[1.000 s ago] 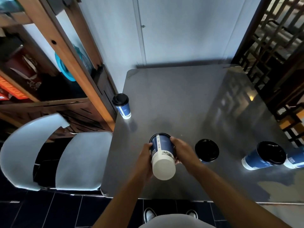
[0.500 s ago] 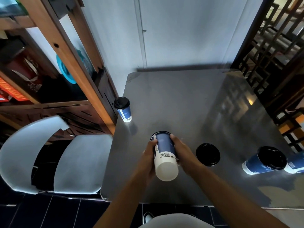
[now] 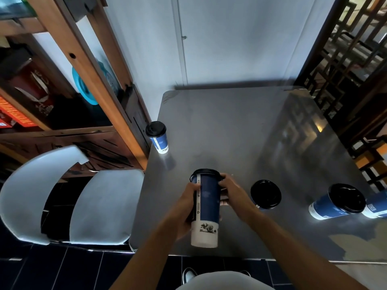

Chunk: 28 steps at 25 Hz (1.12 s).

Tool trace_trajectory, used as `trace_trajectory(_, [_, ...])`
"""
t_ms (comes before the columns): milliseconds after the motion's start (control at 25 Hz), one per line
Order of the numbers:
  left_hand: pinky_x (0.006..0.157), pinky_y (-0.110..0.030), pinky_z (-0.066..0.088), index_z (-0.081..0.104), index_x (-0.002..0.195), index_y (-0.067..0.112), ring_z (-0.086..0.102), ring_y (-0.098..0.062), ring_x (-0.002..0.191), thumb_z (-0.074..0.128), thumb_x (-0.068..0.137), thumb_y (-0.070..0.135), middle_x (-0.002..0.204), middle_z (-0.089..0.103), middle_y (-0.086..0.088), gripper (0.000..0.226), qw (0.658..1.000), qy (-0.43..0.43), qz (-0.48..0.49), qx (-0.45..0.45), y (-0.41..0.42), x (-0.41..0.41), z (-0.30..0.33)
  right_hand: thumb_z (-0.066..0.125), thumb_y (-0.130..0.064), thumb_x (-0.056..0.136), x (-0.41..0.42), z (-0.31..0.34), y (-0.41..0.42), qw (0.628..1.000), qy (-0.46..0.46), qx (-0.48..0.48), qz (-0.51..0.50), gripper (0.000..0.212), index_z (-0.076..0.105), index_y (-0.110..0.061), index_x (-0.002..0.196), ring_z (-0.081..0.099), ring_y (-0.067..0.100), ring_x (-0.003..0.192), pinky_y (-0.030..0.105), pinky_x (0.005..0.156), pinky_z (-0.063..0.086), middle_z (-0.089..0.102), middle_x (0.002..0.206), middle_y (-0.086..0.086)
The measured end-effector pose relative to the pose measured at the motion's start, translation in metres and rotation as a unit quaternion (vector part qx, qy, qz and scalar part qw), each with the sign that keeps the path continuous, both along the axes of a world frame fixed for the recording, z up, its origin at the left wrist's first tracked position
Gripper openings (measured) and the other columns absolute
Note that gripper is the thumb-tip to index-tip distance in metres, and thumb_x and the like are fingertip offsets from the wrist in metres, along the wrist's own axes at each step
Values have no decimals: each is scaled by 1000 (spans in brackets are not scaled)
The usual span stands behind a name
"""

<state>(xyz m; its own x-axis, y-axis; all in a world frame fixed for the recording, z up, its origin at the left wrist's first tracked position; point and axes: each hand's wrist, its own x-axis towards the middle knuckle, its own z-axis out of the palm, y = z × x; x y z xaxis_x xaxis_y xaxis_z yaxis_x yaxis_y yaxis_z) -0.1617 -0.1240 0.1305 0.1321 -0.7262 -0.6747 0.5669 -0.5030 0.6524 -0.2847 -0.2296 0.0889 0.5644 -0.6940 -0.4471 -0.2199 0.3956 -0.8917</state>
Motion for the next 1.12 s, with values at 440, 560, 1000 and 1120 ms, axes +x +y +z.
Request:
trace_trajectory(440, [81, -28, 51, 18, 150, 31, 67, -16, 103, 70, 60, 68, 132, 63, 5, 111, 712, -653, -253, -43, 24, -4, -20, 49, -72, 80, -5, 37, 4, 990, 94, -2, 100, 62, 71, -22, 111, 74, 27, 95, 44, 89, 57, 76, 107, 10])
trace_trajectory(560, [66, -20, 40, 47, 121, 26, 57, -8, 77, 65, 63, 67, 108, 68, 7, 72, 652, -716, -247, -41, 20, -6, -16, 55, -47, 91, 5, 38, 19, 995, 92, -26, 13, 33, 78, -24, 100, 74, 19, 89, 39, 80, 58, 77, 103, 8])
trace_trajectory(1000, [76, -26, 53, 49, 132, 24, 69, -17, 92, 64, 61, 66, 114, 68, 4, 84, 666, -703, -238, -71, 17, -11, -13, 51, -24, 100, 6, 33, 22, 991, 43, -125, 16, 29, 77, -25, 90, 72, 24, 96, 50, 96, 55, 77, 100, 8])
trace_trajectory(1120, [83, -34, 58, 50, 131, 24, 69, -17, 94, 60, 58, 68, 115, 69, 5, 85, 675, -688, -258, -60, 22, -15, -14, 51, -27, 99, 3, 29, 26, 989, 71, -122, 49, 33, 77, -34, 80, 73, 16, 87, 43, 89, 58, 77, 87, -3])
